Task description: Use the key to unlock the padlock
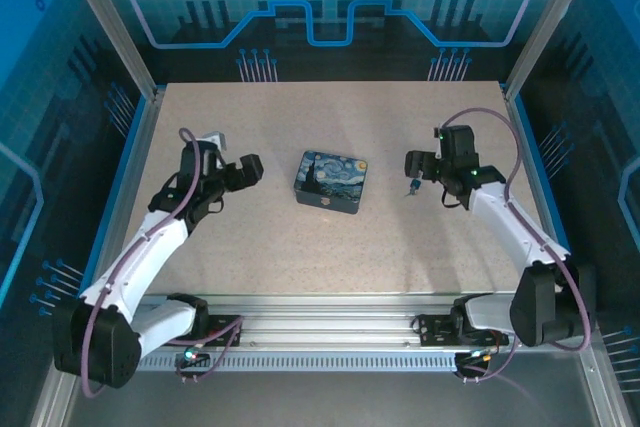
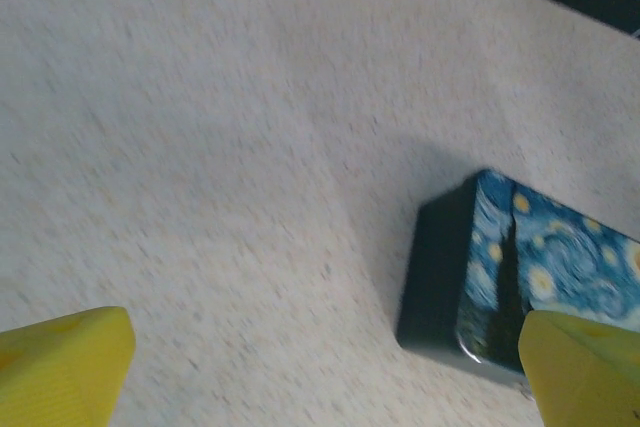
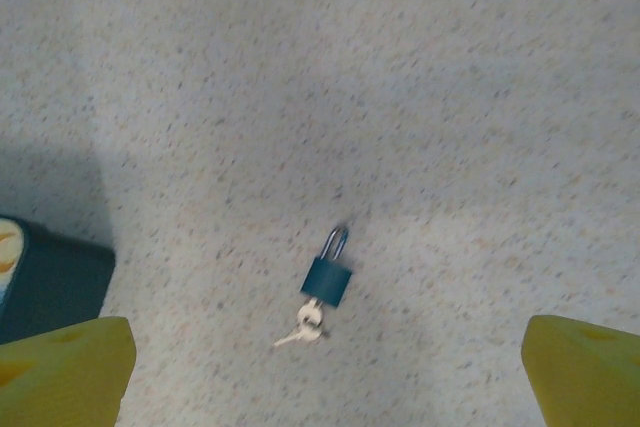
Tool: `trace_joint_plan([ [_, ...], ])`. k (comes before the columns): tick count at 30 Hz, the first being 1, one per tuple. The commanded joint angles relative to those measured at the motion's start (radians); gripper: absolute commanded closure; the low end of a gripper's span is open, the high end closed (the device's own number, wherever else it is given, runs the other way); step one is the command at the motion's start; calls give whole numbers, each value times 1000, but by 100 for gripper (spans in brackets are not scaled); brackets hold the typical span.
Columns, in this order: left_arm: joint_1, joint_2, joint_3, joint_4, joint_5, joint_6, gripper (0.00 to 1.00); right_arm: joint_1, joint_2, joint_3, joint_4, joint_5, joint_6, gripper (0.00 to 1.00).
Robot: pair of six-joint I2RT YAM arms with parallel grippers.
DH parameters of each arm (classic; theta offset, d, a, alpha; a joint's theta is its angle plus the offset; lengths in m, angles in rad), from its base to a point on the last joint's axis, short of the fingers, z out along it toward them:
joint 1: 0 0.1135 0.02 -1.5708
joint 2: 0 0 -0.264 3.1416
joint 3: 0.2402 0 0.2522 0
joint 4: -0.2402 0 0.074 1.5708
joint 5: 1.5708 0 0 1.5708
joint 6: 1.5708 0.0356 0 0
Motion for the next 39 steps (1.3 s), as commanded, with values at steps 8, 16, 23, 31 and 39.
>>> trace_joint_plan([
  [8, 138, 180, -168, 447, -137, 235, 1, 38, 44, -266, 570, 353, -257, 0],
  [16, 140, 294, -355, 856, -144, 251, 1, 12, 122, -406, 889, 218, -297, 0],
  [23, 142, 420, -479, 1249, -93, 337, 1, -34, 198, -449, 1021, 81, -289, 0],
  [31, 139, 473, -417, 1190, -97, 348, 1, -70, 242, -493, 1129, 0, -280, 0],
  [39, 139, 472, -417, 1187, -99, 350, 1, -88, 238, -479, 1093, -57, -274, 0],
])
